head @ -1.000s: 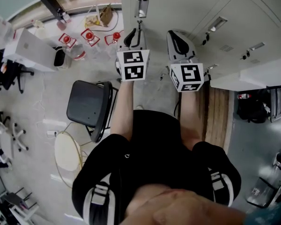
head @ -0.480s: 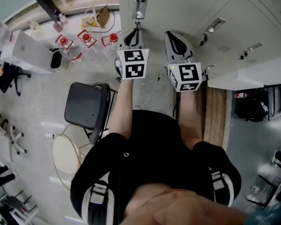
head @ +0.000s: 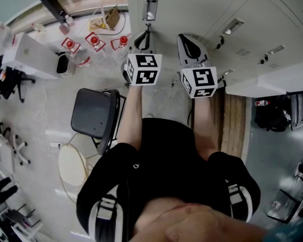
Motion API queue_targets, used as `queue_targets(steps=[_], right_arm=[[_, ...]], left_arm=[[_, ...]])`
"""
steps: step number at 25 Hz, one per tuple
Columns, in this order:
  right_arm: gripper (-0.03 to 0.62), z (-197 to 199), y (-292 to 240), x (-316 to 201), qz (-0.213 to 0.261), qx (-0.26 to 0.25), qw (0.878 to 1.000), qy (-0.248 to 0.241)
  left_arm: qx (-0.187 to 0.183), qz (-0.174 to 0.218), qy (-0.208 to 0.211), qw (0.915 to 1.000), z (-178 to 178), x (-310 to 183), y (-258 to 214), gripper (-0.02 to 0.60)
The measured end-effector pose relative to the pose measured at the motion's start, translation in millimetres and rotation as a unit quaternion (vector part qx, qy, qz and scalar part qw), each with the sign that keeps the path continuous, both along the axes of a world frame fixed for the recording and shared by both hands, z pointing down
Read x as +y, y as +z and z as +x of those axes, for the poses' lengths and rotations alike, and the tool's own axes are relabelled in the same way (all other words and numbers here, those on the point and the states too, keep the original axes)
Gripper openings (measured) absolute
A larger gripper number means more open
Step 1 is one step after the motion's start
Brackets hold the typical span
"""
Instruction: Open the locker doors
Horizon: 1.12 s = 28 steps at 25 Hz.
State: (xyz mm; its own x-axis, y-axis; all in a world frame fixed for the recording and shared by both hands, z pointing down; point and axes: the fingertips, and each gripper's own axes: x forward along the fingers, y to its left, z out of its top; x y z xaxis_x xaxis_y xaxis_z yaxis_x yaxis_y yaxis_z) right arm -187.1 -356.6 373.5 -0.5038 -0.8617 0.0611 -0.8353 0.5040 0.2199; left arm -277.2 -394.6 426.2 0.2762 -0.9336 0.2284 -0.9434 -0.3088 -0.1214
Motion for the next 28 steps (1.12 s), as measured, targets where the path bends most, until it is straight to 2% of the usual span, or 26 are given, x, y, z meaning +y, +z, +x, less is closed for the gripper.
queue_targets(steps=[6, 11, 16, 19, 24, 26, 28], right_arm=[[0.018, 6, 5, -2, -0.012, -0.022, 1.000, 0.004], [0.018, 11, 8, -2, -0.018, -0.034, 0.999, 0.008], [0.018, 12, 11, -2, -0.023, -0.038, 0.999, 0.009], [0.018, 14, 12, -2, -0.024, -0.039, 0.999, 0.009], [0.018, 16, 13, -3, -0.029, -0.048, 0.998, 0.010], [0.018, 15, 15, -4, -0.032, -0.054, 0.998, 0.010], [0.018, 14, 17, -5, -0.037, -0.057, 0.998, 0.008]], left_arm=[[-0.081, 0.015, 0.002, 0.9966, 2, 0, 1, 0.029], [-0.149, 0.033, 0.010, 0.9882, 5, 0, 1, 0.029], [-0.232, 0.048, 0.010, 0.9716, 6, 1, 2, 0.029], [-0.279, 0.056, 0.011, 0.9586, 7, 0, 3, 0.029], [-0.326, 0.080, 0.019, 0.9419, 7, 0, 4, 0.028], [-0.360, 0.087, 0.026, 0.9285, 8, 0, 5, 0.028], [-0.402, 0.094, 0.034, 0.9101, 9, -1, 6, 0.028]])
